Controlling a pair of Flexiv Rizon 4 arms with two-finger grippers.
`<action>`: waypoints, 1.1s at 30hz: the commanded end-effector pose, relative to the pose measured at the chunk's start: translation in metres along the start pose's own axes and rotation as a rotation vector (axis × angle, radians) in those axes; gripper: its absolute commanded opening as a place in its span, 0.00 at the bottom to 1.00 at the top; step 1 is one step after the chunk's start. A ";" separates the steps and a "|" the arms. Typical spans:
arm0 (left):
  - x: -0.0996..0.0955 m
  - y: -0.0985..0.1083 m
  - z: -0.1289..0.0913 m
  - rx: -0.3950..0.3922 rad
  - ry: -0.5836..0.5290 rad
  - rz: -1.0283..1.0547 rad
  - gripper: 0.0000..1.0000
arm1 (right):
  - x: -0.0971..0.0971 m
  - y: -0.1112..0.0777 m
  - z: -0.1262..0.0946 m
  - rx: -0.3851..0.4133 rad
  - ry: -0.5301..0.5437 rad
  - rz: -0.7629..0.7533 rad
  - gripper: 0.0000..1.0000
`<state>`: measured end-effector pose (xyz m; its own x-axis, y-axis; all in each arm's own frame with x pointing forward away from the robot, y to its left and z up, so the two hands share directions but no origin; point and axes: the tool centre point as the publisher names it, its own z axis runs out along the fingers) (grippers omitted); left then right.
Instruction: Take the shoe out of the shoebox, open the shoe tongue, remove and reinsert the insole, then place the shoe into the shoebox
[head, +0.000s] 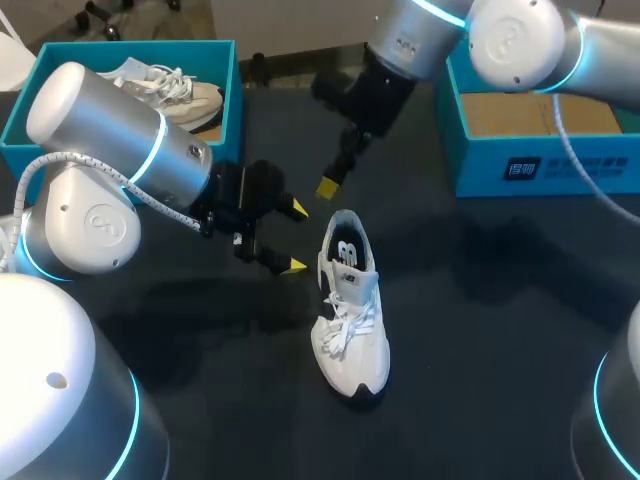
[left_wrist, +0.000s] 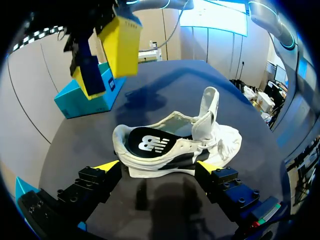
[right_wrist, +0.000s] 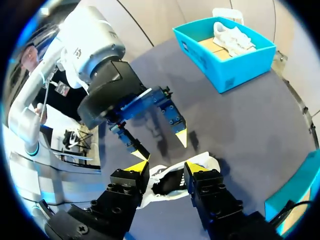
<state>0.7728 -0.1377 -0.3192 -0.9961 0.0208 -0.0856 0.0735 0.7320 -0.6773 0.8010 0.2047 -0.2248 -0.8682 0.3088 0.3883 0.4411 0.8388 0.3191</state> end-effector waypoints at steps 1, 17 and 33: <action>0.001 -0.001 0.000 -0.003 -0.001 0.000 1.00 | 0.009 -0.007 -0.019 0.011 -0.073 0.028 0.44; 0.001 -0.001 0.000 -0.003 -0.001 0.000 1.00 | 0.009 -0.015 -0.035 0.123 -0.211 0.171 0.00; 0.002 0.006 -0.022 -0.009 0.035 -0.063 1.00 | 0.002 -0.039 -0.038 0.048 -0.416 0.473 0.00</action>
<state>0.7714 -0.1299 -0.3170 -0.9994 -0.0134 -0.0313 0.0111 0.7402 -0.6723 0.8035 0.1612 -0.2057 -0.6802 0.7130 0.1702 0.7322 0.6717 0.1124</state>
